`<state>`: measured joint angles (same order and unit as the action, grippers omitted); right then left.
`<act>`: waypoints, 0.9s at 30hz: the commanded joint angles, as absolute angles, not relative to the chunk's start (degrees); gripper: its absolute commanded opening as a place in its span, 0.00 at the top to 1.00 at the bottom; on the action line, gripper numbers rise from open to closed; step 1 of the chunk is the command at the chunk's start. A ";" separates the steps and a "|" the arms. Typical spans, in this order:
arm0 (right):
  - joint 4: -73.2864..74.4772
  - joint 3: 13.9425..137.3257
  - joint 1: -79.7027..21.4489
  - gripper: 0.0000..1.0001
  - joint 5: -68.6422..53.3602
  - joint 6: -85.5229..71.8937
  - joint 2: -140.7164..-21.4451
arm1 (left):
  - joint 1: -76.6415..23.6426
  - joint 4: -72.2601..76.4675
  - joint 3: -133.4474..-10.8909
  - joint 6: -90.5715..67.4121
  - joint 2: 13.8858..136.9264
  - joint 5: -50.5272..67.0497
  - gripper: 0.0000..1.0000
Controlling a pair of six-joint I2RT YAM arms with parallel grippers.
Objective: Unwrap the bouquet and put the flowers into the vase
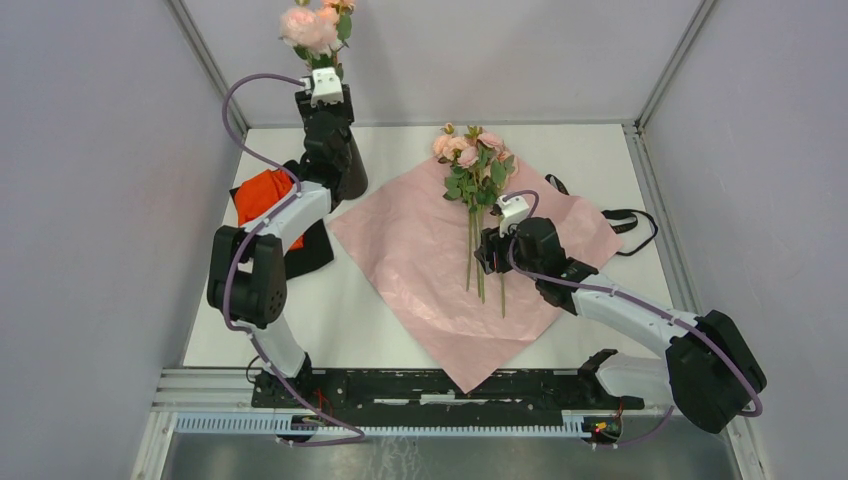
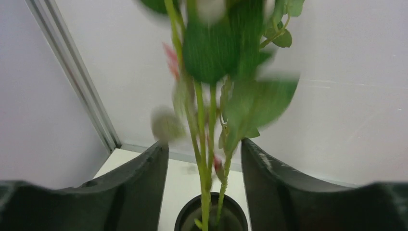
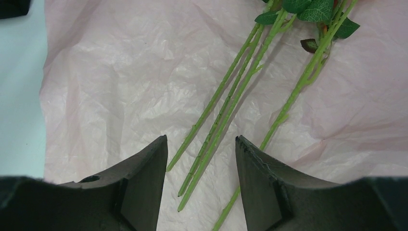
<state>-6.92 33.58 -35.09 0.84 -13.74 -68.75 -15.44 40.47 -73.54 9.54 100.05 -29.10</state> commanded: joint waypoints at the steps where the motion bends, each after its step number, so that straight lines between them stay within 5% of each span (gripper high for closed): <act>1: -9.62 33.29 -34.77 0.40 0.22 -14.23 -69.26 | -15.06 41.22 -76.03 7.30 100.25 -31.46 0.27; 4: -9.99 33.22 -34.80 0.40 0.18 -14.33 -69.43 | -15.02 41.39 -75.65 7.29 99.97 -31.56 0.20; 16: -10.76 33.51 -34.68 0.40 1.31 -14.29 -70.69 | -15.12 36.40 -71.55 2.68 94.41 -28.47 0.20; 27: -6.94 44.67 -34.35 0.41 10.35 -14.77 -84.65 | -15.25 35.08 -59.71 -1.44 85.07 -24.73 0.22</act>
